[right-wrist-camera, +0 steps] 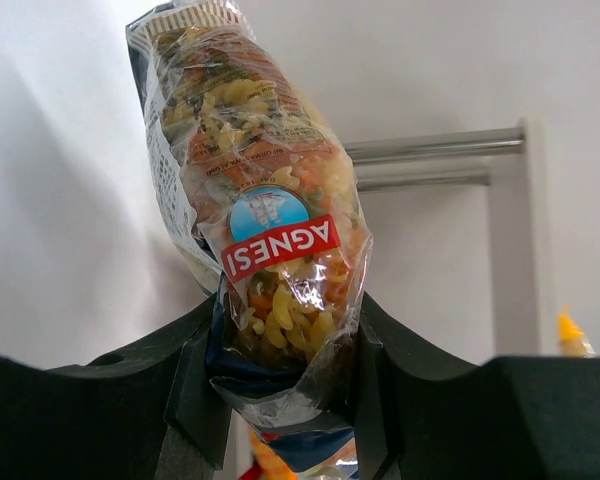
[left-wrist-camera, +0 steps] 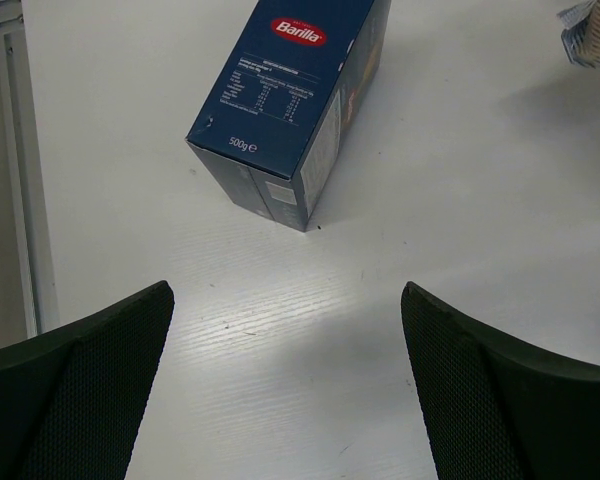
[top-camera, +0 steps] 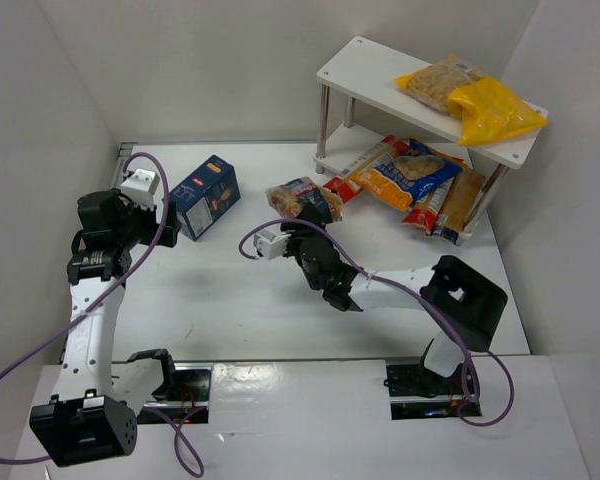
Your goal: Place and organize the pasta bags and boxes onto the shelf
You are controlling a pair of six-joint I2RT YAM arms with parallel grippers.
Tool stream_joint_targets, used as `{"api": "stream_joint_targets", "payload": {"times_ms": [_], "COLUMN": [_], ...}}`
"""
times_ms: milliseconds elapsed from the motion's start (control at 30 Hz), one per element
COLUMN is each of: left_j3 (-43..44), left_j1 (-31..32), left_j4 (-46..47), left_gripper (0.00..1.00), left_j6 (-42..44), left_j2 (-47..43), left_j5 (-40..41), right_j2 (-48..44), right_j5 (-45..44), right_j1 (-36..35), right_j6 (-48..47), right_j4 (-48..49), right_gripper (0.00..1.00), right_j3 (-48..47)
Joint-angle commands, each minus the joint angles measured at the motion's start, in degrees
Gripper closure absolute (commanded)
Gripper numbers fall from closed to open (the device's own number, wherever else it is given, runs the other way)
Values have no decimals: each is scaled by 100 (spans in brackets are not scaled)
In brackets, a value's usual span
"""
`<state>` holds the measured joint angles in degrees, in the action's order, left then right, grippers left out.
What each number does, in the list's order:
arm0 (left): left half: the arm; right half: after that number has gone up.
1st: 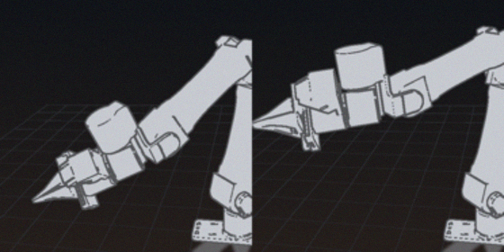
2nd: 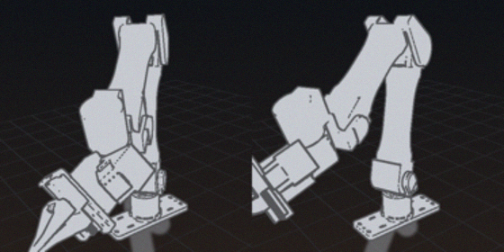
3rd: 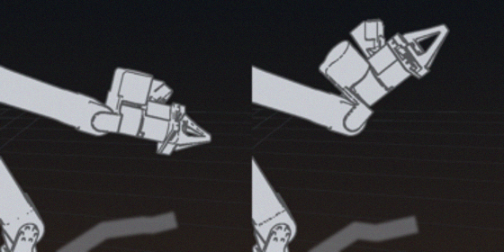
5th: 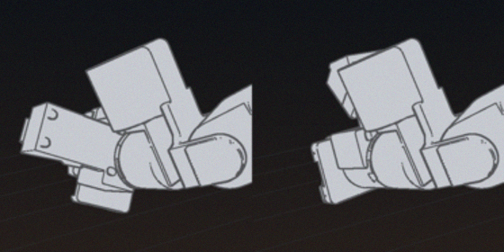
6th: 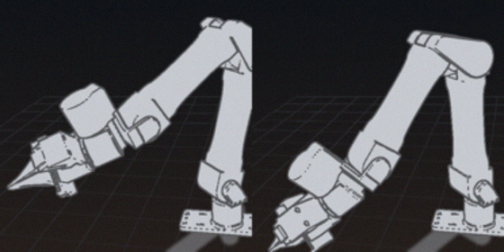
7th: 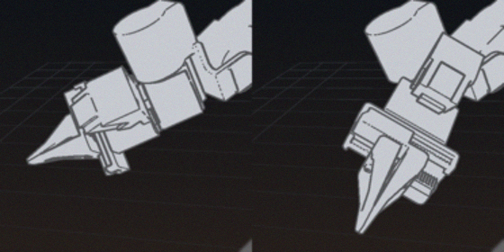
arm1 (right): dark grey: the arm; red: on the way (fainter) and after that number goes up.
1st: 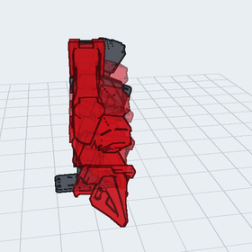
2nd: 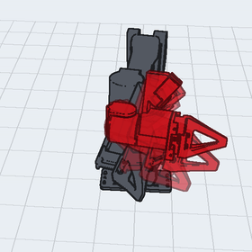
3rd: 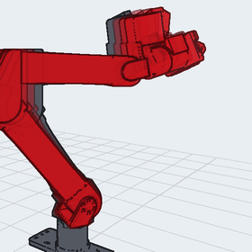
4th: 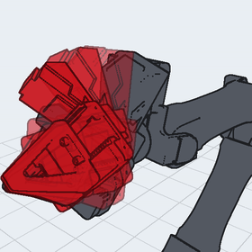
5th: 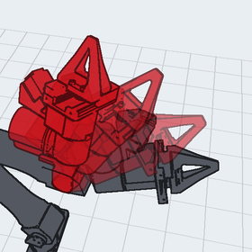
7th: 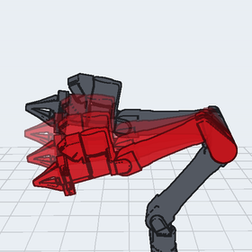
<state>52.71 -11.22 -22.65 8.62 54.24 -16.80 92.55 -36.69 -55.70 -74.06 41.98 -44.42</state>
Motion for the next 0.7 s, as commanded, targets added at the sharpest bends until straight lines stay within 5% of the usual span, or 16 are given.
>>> {"api": "stream_joint_targets", "payload": {"times_ms": [0, 667], "left_j3": [-33, -33], "left_j1": [-38, -38], "left_j4": [182, 182], "left_gripper": [0, 0], "left_j6": [-27, -27], "left_j2": [-150, -150], "left_j5": [-61, -61], "right_j2": [-9, 939], "right_j5": [-436, -902], "right_j1": [-64, 1087], "right_j6": [-899, -1770], "right_j4": [2033, 2992], "right_gripper": [100, 100], "right_j3": [-110, -1042]}}
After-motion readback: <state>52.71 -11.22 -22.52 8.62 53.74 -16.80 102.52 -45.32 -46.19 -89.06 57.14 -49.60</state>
